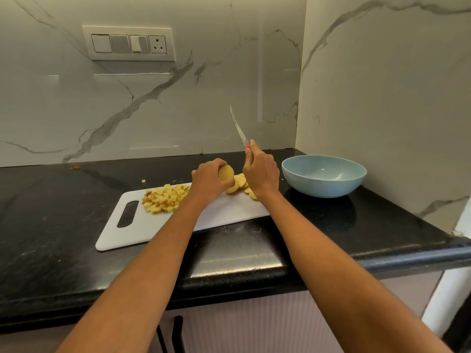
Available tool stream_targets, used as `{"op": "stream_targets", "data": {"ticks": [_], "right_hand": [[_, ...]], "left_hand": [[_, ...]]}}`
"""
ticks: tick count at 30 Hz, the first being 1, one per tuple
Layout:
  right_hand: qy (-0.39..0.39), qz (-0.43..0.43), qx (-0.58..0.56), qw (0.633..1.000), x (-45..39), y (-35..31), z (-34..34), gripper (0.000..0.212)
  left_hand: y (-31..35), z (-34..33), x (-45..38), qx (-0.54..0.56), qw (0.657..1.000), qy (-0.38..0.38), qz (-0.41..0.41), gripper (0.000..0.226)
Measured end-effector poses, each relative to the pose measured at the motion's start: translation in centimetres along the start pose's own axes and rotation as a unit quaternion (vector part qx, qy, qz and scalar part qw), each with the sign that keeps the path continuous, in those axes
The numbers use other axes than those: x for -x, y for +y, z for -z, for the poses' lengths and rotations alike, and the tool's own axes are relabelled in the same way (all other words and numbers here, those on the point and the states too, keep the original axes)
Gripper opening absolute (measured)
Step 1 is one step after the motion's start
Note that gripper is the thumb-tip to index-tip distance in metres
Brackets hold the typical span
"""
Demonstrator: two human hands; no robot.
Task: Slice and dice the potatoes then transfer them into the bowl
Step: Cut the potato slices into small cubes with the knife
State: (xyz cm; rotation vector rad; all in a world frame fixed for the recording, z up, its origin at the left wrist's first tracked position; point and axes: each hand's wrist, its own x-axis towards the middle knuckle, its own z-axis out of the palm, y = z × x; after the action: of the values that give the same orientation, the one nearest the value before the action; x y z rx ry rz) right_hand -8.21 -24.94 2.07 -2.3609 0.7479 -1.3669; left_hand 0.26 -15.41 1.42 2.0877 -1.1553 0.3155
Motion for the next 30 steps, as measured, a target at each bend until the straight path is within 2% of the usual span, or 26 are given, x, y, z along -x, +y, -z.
{"op": "stream_targets", "data": {"ticks": [5,10,13,17,22,24,30], "right_hand": [[-0.004,-0.006,0.003,1.0,0.1,-0.2,0.2,0.04],[-0.006,-0.02,0.006,1.0,0.6,-0.6,1.1,0.044],[-0.027,-0.024,0.0,0.999,1.6,-1.5,2.1,0.041],[-0.073,-0.023,0.002,0.997,4.2,-3.1,4.2,0.032],[-0.164,-0.058,0.08,0.981,8.1,-4.5,6.6,0.019],[-0.182,-0.067,0.116,0.974,9.5,-4.8,7.6,0.023],[-0.239,-0.018,0.24,0.941,11.6,-6.1,9.1,0.026]], "left_hand": [[0.1,0.4,0.2,0.034,0.999,0.026,-0.009,0.06],[0.8,2.2,3.2,0.052,0.997,0.053,-0.022,0.05],[0.8,2.8,5.9,0.029,0.999,0.026,-0.018,0.047],[0.8,2.6,8.4,-0.004,1.0,-0.019,0.007,0.056],[0.8,2.8,9.1,0.031,0.997,-0.019,0.066,0.051],[0.8,3.0,9.2,0.033,0.997,-0.023,0.069,0.046],[0.8,3.2,9.2,0.05,0.996,-0.036,0.066,0.037]]}}
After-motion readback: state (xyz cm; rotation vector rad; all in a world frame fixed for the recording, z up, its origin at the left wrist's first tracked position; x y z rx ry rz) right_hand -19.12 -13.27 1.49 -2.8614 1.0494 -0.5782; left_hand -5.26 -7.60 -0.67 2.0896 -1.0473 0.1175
